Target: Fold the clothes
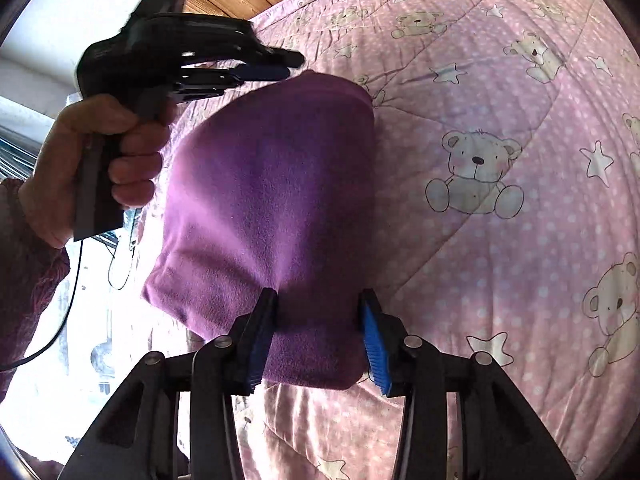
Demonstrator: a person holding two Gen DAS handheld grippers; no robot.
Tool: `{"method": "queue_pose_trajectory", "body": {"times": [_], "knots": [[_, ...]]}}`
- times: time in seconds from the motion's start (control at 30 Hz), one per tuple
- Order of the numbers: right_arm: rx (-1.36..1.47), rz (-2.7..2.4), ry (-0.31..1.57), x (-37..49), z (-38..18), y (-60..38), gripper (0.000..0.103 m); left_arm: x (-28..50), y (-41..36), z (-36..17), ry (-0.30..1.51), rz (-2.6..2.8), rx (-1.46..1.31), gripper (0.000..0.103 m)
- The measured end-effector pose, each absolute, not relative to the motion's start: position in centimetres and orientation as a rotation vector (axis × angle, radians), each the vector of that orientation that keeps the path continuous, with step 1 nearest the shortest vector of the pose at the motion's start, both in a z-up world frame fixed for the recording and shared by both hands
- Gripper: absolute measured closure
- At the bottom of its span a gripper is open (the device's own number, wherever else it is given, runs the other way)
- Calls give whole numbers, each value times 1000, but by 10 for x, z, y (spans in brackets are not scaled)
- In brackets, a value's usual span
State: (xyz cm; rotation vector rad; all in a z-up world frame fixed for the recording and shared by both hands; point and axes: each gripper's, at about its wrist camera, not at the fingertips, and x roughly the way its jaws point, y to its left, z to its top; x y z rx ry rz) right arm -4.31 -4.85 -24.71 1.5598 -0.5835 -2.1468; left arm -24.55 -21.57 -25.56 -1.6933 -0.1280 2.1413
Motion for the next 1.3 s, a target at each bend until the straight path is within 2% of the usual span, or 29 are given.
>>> {"method": "queue_pose_trajectory", "body": {"times": [0.07, 0.1, 0.2, 0.23, 0.37, 0.5, 0.6, 0.63, 0.67, 0.7, 0.73, 0.77, 0.83, 0.9, 0.93, 1.07, 1.17, 1.3], "knots": [[1504, -2179, -597, -50, -236, -37, 52, -243, -246, -219, -325, 2110, -1572, 78], [1478, -2197, -607, -54, -232, -31, 49, -238, -263, -203, -364, 2119, -1521, 74], [1474, -2181, -659, -75, -239, -23, 46, -213, -321, -183, -400, 2191, -1495, 45], [1490, -2161, -671, -81, -244, -24, 46, -202, -341, -184, -404, 2238, -1509, 39], [1559, -2074, -709, -102, -268, -35, 46, -177, -394, -223, -565, 2242, -1643, 35], [1582, -2041, -726, -105, -278, -49, 42, -159, -382, -266, -539, 2182, -1694, 35], [1567, -2054, -777, -105, -270, -56, 38, -162, -378, -285, -620, 2155, -1673, 35], [1576, -2022, -784, -105, -268, -64, 47, -165, -379, -288, -658, 2146, -1658, 34], [1588, -1995, -763, -105, -265, -73, 62, -168, -379, -290, -690, 2136, -1637, 33], [1591, -2036, -698, -104, -256, -81, 69, -169, -379, -289, -699, 2131, -1619, 33], [1591, -2062, -649, -104, -248, -86, 78, -170, -378, -289, -690, 2127, -1610, 34], [1598, -2071, -633, -105, -239, -88, 80, -170, -378, -288, -686, 2121, -1604, 40], [1591, -2065, -609, -112, -219, -87, 81, -167, -382, -282, -709, 2121, -1598, 62], [1561, -2039, -516, -122, -190, -84, 81, -164, -386, -268, -753, 2135, -1560, 69], [1549, -2019, -445, -130, -176, -81, 81, -161, -387, -258, -784, 2142, -1531, 86], [1484, -1945, -112, -175, -118, -64, 81, -144, -369, -211, -927, 2164, -1389, 86], [1450, -1909, 203, -223, -95, -53, 81, -140, -333, -201, -1004, 2170, -1337, 86], [1496, -1777, 581, -302, -121, -36, 81, -155, -287, -220, -1073, 2164, -1381, 86]]}}
